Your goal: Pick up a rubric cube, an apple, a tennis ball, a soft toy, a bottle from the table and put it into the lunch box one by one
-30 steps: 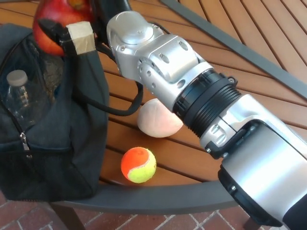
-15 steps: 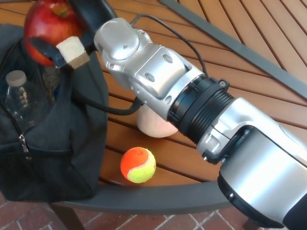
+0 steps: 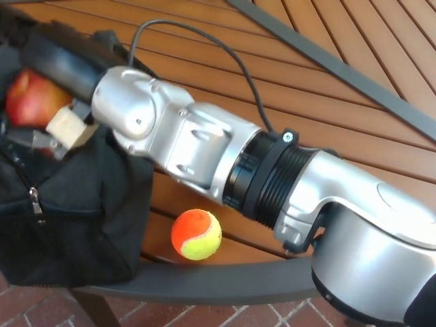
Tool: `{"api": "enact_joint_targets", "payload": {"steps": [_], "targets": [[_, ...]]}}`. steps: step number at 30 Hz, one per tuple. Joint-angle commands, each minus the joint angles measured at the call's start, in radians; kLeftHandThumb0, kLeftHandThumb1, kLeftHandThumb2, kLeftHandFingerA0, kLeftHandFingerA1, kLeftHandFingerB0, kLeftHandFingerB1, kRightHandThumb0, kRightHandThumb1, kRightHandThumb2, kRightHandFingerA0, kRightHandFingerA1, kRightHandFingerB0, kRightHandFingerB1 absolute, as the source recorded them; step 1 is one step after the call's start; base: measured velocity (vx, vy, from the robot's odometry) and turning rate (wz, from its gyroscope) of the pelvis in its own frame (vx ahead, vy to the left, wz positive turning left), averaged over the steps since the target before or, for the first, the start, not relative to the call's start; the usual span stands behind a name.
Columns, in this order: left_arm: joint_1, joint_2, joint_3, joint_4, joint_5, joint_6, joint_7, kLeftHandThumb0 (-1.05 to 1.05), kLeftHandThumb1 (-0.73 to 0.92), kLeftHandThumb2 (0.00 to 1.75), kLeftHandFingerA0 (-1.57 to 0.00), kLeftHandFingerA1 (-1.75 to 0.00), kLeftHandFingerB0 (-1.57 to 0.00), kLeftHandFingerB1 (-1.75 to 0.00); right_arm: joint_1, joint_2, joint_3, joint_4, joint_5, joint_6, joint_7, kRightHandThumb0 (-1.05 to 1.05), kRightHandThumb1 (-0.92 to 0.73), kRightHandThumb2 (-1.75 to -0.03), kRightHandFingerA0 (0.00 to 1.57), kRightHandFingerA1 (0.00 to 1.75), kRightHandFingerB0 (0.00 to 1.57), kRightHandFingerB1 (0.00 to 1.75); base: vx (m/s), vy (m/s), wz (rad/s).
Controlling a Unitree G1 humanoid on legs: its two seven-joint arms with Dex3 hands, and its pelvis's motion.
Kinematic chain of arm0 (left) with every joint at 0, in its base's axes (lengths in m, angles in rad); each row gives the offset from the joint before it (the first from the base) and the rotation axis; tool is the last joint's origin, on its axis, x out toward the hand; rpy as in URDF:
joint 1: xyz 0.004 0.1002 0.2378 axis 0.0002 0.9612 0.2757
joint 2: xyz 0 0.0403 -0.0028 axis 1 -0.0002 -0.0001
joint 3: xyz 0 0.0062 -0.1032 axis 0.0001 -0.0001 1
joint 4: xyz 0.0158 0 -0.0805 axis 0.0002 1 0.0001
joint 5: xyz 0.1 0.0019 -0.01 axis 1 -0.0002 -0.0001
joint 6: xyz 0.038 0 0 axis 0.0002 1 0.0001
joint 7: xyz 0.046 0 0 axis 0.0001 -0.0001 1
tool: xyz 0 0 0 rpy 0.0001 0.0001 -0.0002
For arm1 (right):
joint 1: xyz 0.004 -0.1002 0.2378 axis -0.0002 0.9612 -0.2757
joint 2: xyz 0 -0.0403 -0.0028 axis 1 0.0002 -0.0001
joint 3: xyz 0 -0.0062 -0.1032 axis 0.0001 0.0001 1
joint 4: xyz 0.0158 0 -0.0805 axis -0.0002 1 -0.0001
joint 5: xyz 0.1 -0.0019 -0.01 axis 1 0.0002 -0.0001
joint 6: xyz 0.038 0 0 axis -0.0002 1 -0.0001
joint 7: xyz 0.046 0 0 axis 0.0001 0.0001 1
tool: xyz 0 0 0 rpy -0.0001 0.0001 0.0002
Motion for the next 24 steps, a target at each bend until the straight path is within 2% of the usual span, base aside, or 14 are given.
{"api": "enact_joint_targets", "payload": {"steps": [1, 2, 3, 6, 8, 11, 12, 15, 16, 17, 18, 19, 20, 24], "targets": [[0.012, -0.040, 0.012, 0.016, -0.008, -0.025, 0.006, -0.13, 0.56, 1.00, -1.09, -1.18, -1.01, -1.09, 0.053, 0.180, 0.130, -0.041, -0.226, -0.228, 0.097, -0.48, -0.46, -1.08, 1.05, 1.13, 0.91, 0.93, 0.00, 0.000, 0.00], [0.011, -0.040, 0.013, 0.016, -0.009, -0.025, 0.003, -0.13, 0.56, 1.00, -1.09, -1.18, -1.01, -1.09, 0.056, 0.177, 0.130, -0.043, -0.230, -0.230, 0.098, -0.48, -0.46, -1.08, 1.05, 1.13, 0.91, 0.93, 0.00, 0.000, 0.00], [0.010, -0.038, 0.012, 0.016, -0.006, -0.025, 0.002, -0.10, 0.56, 1.02, -1.11, -1.20, -1.03, -1.13, 0.068, 0.173, 0.124, -0.040, -0.220, -0.219, 0.115, -0.49, -0.47, -0.80, 0.89, 1.07, 0.91, 0.77, 0.00, 0.000, 0.00], [0.001, -0.041, 0.019, 0.018, -0.010, -0.017, -0.003, -0.09, 0.56, 1.01, -1.17, -1.17, -1.04, -1.11, 0.125, 0.138, 0.120, -0.023, -0.234, -0.200, 0.133, -0.51, -0.43, -1.06, 0.94, 1.08, 0.87, 0.87, 0.00, 0.000, 0.00], [0.000, -0.039, 0.015, 0.019, -0.001, -0.021, 0.003, -0.12, 0.58, 1.00, -1.12, -1.17, -1.02, -1.13, 0.141, 0.117, 0.115, -0.027, -0.246, -0.176, 0.146, -0.44, -0.39, -1.09, 1.00, 1.13, 0.93, 0.93, 0.00, 0.000, 0.00], [-0.003, -0.036, 0.018, 0.020, 0.000, -0.028, -0.001, -0.11, 0.55, 1.04, -1.15, -1.16, -1.04, -1.13, 0.169, 0.092, 0.098, -0.024, -0.281, -0.140, 0.159, -0.41, -0.38, -1.10, 1.01, 1.13, 0.94, 0.94, 0.00, 0.000, 0.00], [-0.003, -0.034, 0.015, 0.020, 0.005, -0.028, 0.004, -0.12, 0.54, 1.05, -1.17, -1.15, -1.04, -1.13, 0.168, 0.088, 0.095, -0.030, -0.291, -0.119, 0.168, -0.41, -0.42, -0.95, 0.86, 1.26, 0.88, 0.87, 0.00, 0.000, 0.00], [-0.001, -0.033, 0.013, 0.021, 0.010, -0.030, 0.010, -0.10, 0.54, 1.06, -1.17, -1.15, -1.05, -1.13, 0.171, 0.083, 0.085, -0.034, -0.328, -0.098, 0.182, -0.39, -0.41, -0.88, 0.84, 1.15, 0.89, 0.83, 0.00, 0.000, 0.00], [0.002, -0.035, 0.019, 0.021, 0.001, -0.035, 0.000, -0.10, 0.56, 1.04, -1.15, -1.16, -1.02, -1.13, 0.156, 0.085, 0.079, -0.024, -0.347, -0.091, 0.191, -0.49, -0.54, -0.95, 0.32, 1.29, 0.32, 1.02, 0.00, 0.000, 0.00], [0.005, -0.037, 0.023, 0.020, -0.006, -0.039, -0.007, -0.10, 0.56, 1.04, -1.15, -1.16, -1.02, -1.13, 0.144, 0.087, 0.075, -0.018, -0.356, -0.083, 0.197, -0.49, -0.54, -0.95, 0.32, 1.29, 0.32, 1.02, 0.00, 0.000, 0.00], [0.006, -0.038, 0.026, 0.019, -0.009, -0.040, -0.013, -0.11, 0.55, 1.05, -1.16, -1.16, -1.01, -1.14, 0.118, 0.093, 0.067, -0.005, -0.374, -0.061, 0.212, -0.59, -0.57, -0.89, 0.00, 0.32, 0.00, 0.56, 0.00, 0.000, 0.00], [0.006, -0.037, 0.025, 0.019, -0.006, -0.039, -0.012, -0.11, 0.55, 1.05, -1.16, -1.16, -1.01, -1.14, 0.109, 0.097, 0.063, 0.001, -0.384, -0.050, 0.219, -0.59, -0.57, -0.89, 0.00, 0.32, 0.00, 0.56, 0.00, 0.000, 0.00], [0.006, -0.033, 0.023, 0.021, -0.001, -0.029, -0.010, -0.13, 0.56, 1.00, -1.15, -1.17, -1.01, -1.15, 0.070, 0.101, 0.073, 0.017, -0.431, -0.031, 0.215, -1.01, -0.53, -0.98, 0.00, 0.23, 0.00, 0.24, 0.00, 0.000, 0.00], [0.013, -0.023, 0.020, 0.024, 0.009, -0.032, -0.005, -0.09, 0.54, 1.06, -1.14, -1.15, -1.00, -1.14, 0.034, 0.110, 0.055, 0.029, -0.483, -0.030, 0.185, -1.05, -0.57, -1.02, 0.00, 0.37, 0.00, 0.32, 0.00, 0.000, 0.00]]}}
